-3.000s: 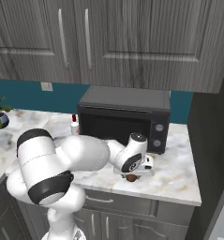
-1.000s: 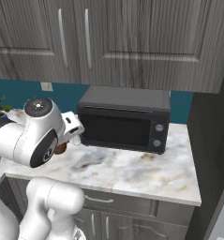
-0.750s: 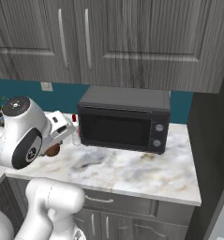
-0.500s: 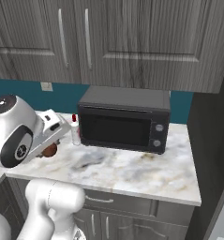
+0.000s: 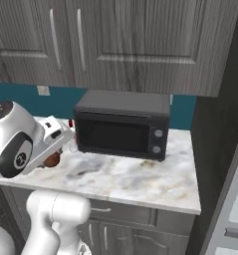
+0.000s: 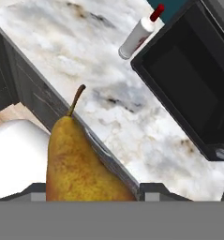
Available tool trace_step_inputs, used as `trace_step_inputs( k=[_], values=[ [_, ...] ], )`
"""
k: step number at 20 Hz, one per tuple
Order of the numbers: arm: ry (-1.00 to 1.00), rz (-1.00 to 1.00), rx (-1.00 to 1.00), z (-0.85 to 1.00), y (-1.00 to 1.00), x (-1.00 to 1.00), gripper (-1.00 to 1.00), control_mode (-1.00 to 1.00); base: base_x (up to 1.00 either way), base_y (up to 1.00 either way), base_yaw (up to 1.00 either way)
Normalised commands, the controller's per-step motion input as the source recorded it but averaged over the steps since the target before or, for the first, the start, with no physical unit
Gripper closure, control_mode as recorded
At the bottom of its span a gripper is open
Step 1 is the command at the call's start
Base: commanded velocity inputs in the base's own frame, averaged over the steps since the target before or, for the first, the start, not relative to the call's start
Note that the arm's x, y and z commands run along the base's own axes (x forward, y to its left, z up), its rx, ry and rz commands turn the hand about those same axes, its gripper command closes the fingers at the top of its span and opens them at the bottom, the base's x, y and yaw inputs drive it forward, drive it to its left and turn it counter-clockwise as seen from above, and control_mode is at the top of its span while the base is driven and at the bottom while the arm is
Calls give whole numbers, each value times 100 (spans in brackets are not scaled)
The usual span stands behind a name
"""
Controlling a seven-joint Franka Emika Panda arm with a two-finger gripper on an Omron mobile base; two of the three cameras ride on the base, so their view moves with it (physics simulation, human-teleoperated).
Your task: Place the liquors on the top shelf of the fridge to keep them out of children's reach, and place the pear on lower shelves for easy access.
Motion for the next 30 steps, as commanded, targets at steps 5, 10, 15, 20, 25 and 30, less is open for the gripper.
trace_step_inputs(
  k=[5, 10, 15, 20, 25, 30],
  values=[
    [0, 0, 0, 0, 0, 0, 100, 100, -67, -52, 0],
    [0, 0, 0, 0, 0, 0, 100, 100, -85, -30, 0],
    [0, 0, 0, 0, 0, 0, 100, 100, -53, -23, 0],
    [0, 0, 0, 0, 0, 0, 100, 100, -5, -55, 0],
    [0, 0, 0, 0, 0, 0, 100, 100, 0, -78, 0],
    [0, 0, 0, 0, 0, 0, 100, 100, 0, -75, 0]
  ],
)
